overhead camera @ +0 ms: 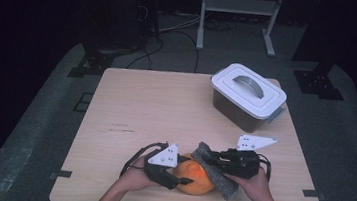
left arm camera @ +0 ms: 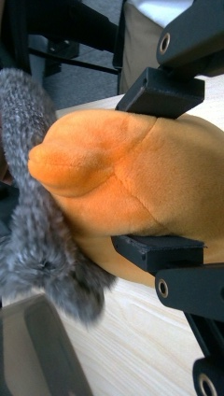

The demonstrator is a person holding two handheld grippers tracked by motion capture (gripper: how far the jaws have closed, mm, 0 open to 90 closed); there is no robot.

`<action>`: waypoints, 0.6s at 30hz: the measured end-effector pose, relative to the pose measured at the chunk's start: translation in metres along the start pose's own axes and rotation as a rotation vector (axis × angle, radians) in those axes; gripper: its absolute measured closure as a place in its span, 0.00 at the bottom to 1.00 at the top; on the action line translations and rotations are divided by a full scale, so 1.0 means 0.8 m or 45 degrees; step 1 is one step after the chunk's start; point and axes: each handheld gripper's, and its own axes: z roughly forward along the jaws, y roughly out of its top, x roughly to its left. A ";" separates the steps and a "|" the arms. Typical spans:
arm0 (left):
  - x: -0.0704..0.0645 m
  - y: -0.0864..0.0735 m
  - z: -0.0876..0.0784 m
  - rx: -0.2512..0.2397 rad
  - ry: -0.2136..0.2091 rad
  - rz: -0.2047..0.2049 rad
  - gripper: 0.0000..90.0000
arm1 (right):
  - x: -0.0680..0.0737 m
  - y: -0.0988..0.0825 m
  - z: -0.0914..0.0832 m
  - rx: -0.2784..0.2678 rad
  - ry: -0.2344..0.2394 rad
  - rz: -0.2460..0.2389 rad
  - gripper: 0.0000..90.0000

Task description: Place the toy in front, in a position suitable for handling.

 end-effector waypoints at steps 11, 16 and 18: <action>0.016 -0.009 -0.015 -0.029 0.072 -0.122 0.48 | -0.019 -0.010 -0.003 0.036 -0.056 0.079 0.86; 0.035 -0.023 -0.026 -0.095 0.113 -0.301 0.49 | -0.022 -0.014 -0.014 0.013 -0.090 0.100 0.86; 0.038 -0.025 -0.025 -0.114 0.122 -0.355 0.49 | -0.014 -0.008 -0.014 -0.036 -0.056 0.077 0.86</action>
